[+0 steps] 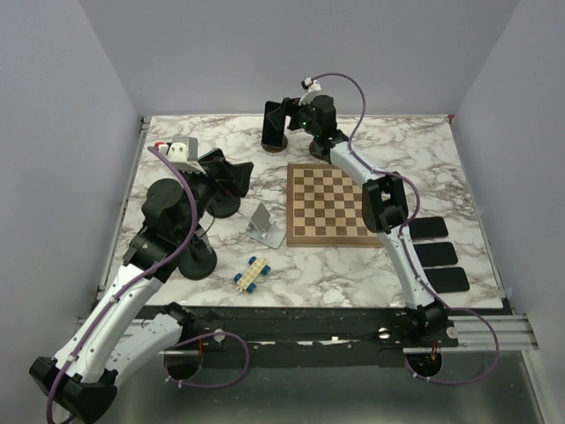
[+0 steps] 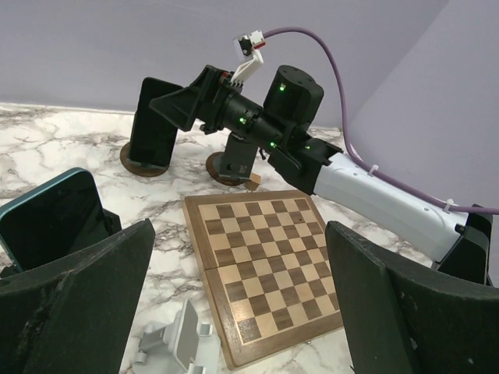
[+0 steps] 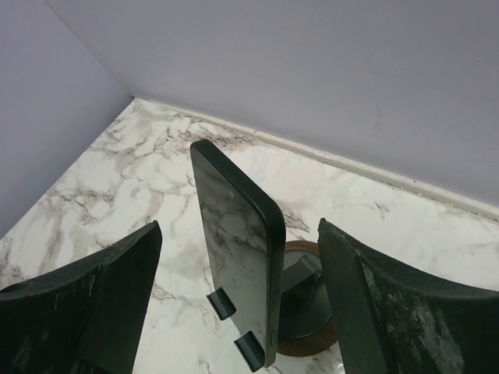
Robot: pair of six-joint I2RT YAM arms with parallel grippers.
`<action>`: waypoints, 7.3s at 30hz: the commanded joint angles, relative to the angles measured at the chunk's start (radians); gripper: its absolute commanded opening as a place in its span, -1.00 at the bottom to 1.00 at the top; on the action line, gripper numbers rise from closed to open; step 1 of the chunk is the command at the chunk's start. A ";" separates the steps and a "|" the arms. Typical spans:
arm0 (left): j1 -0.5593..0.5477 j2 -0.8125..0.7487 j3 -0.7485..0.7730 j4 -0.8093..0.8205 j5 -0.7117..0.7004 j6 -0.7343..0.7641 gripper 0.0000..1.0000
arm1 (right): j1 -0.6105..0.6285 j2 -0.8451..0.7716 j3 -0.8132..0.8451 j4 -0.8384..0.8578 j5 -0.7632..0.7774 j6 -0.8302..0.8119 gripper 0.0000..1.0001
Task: Remove the phone from the phone stand
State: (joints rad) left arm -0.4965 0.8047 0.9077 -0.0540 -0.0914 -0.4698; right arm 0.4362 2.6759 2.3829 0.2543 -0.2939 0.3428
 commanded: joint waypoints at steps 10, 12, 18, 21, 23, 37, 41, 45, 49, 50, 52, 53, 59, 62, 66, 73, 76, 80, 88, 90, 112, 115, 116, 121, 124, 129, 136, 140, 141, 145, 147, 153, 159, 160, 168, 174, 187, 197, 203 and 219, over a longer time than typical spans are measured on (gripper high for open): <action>0.009 0.010 0.032 -0.003 0.033 -0.013 0.97 | -0.012 0.055 0.041 0.031 -0.126 0.040 0.36; 0.009 0.011 0.033 -0.003 0.034 -0.015 0.98 | -0.017 0.069 0.058 0.032 -0.149 0.051 0.25; 0.009 0.015 0.036 -0.006 0.037 -0.013 0.98 | -0.024 0.076 0.063 0.045 -0.195 0.063 -0.18; 0.012 0.021 0.037 -0.006 0.041 -0.016 0.98 | -0.026 0.073 0.065 0.041 -0.192 0.055 -0.37; 0.013 0.024 0.037 -0.006 0.045 -0.018 0.97 | -0.031 0.070 0.068 0.041 -0.205 0.060 -0.45; 0.021 0.012 0.037 -0.004 0.044 -0.013 0.97 | -0.031 -0.092 0.058 0.038 -0.208 0.137 -0.99; 0.024 -0.014 0.037 -0.006 0.007 0.015 0.97 | -0.032 -0.228 -0.063 0.052 -0.183 0.192 -0.99; 0.029 -0.031 0.034 -0.005 -0.017 0.028 0.98 | -0.032 -0.443 -0.328 0.081 -0.126 0.263 -0.99; 0.032 -0.035 0.035 -0.003 -0.005 0.022 0.98 | -0.046 -0.677 -0.674 0.107 -0.071 0.342 -0.99; 0.032 -0.035 0.036 -0.003 -0.002 0.020 0.97 | -0.052 -0.746 -0.775 0.133 -0.059 0.361 -0.99; 0.032 -0.034 0.036 -0.004 -0.001 0.019 0.97 | -0.072 -0.860 -0.948 0.185 -0.072 0.398 -0.99; 0.032 -0.033 0.037 -0.005 -0.001 0.017 0.97 | -0.082 -0.906 -1.012 0.189 -0.074 0.414 -0.99; 0.032 -0.020 0.041 -0.009 0.029 -0.001 0.97 | -0.238 -1.215 -1.374 0.146 -0.071 0.496 -0.99; 0.032 -0.011 0.045 -0.012 0.041 -0.007 0.97 | -0.327 -1.370 -1.486 0.063 -0.041 0.486 -0.99; 0.032 -0.010 0.045 -0.013 0.046 -0.009 0.97 | -0.442 -1.525 -1.573 -0.060 0.039 0.455 -0.99; 0.024 -0.005 0.049 -0.018 0.048 -0.007 0.97 | -0.556 -1.591 -1.509 -0.410 0.458 0.477 -0.98; 0.014 -0.006 0.052 -0.023 0.041 0.000 0.97 | -0.607 -1.564 -1.509 -0.428 0.430 0.502 -0.99; 0.003 -0.008 0.054 -0.025 0.032 0.009 0.97 | -0.718 -1.471 -1.516 -0.392 0.261 0.542 -0.99; -0.001 -0.004 0.062 -0.032 0.036 0.013 0.97 | -0.880 -1.228 -1.545 -0.251 -0.040 0.602 -0.99; -0.001 -0.004 0.063 -0.033 0.038 0.013 0.97 | -0.896 -1.177 -1.562 -0.189 -0.113 0.605 -0.99; 0.000 -0.002 0.065 -0.035 0.039 0.013 0.97 | -0.898 -1.215 -1.887 0.229 0.050 0.797 -0.93; 0.001 -0.003 0.066 -0.035 0.041 0.011 0.97 | -0.898 -1.245 -1.930 0.266 0.103 0.814 -0.92; 0.002 -0.005 0.066 -0.035 0.042 0.010 0.98 | -0.898 -1.245 -1.938 0.273 0.112 0.819 -0.91; 0.001 -0.007 0.066 -0.035 0.046 0.008 0.97 | -0.898 -1.249 -1.992 0.329 0.149 0.847 -0.76; 0.003 -0.009 0.066 -0.036 0.045 0.007 0.97 | -0.897 -1.242 -2.043 0.426 0.158 0.865 -0.74; 0.003 -0.008 0.065 -0.035 0.048 0.006 0.98 | -0.897 -1.183 -2.024 0.446 0.145 0.866 -0.67; 0.008 -0.008 0.065 -0.035 0.051 0.002 0.97 | -0.896 -1.142 -2.040 0.486 0.132 0.867 -0.59; 0.011 -0.008 0.065 -0.033 0.059 -0.003 0.97 | -0.896 -1.132 -2.053 0.491 0.142 0.874 -0.58; 0.011 -0.007 0.065 -0.034 0.061 -0.004 0.97 | -0.896 -1.129 -2.054 0.490 0.146 0.874 -0.58; 0.014 -0.006 0.065 -0.032 0.065 -0.009 0.97 | -0.896 -1.109 -2.062 0.512 0.149 0.882 -0.58; 0.015 -0.008 0.065 -0.032 0.065 -0.009 0.97 | -0.896 -1.096 -2.064 0.516 0.151 0.884 -0.57; 0.018 -0.007 0.063 -0.030 0.074 -0.016 0.98 | -0.896 -1.082 -2.073 0.534 0.137 0.874 -0.53; 0.024 -0.006 0.063 -0.029 0.086 -0.025 0.97 | -0.896 -1.102 -2.075 0.509 0.129 0.854 -0.30; 0.025 -0.005 0.063 -0.029 0.087 -0.026 0.98 | -0.896 -1.109 -2.073 0.497 0.131 0.849 -0.26; 0.030 -0.003 0.063 -0.026 0.091 -0.036 0.97 | -0.896 -1.182 -2.054 0.391 0.135 0.808 -0.01; 0.032 -0.004 0.061 -0.026 0.090 -0.043 0.97 | -0.898 -1.212 -1.999 0.269 0.128 0.755 0.09; 0.036 -0.002 0.062 -0.024 0.119 -0.049 0.97 | -0.893 -1.134 -1.942 0.224 0.061 0.736 0.19; 0.045 -0.001 0.062 -0.023 0.130 -0.055 0.97 | -0.855 -1.184 -1.949 0.199 0.052 0.731 0.19; 0.044 -0.001 0.063 -0.024 0.132 -0.055 0.98 | -0.855 -1.254 -1.933 0.113 0.101 0.701 0.20; 0.048 -0.010 0.068 -0.032 0.117 -0.039 0.97 | -0.843 -1.427 -1.842 -0.096 0.137 0.467 0.35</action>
State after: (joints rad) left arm -0.4572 0.8043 0.9424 -0.0925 0.0196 -0.5213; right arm -0.4194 1.3285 0.4889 0.2573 -0.1829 0.9543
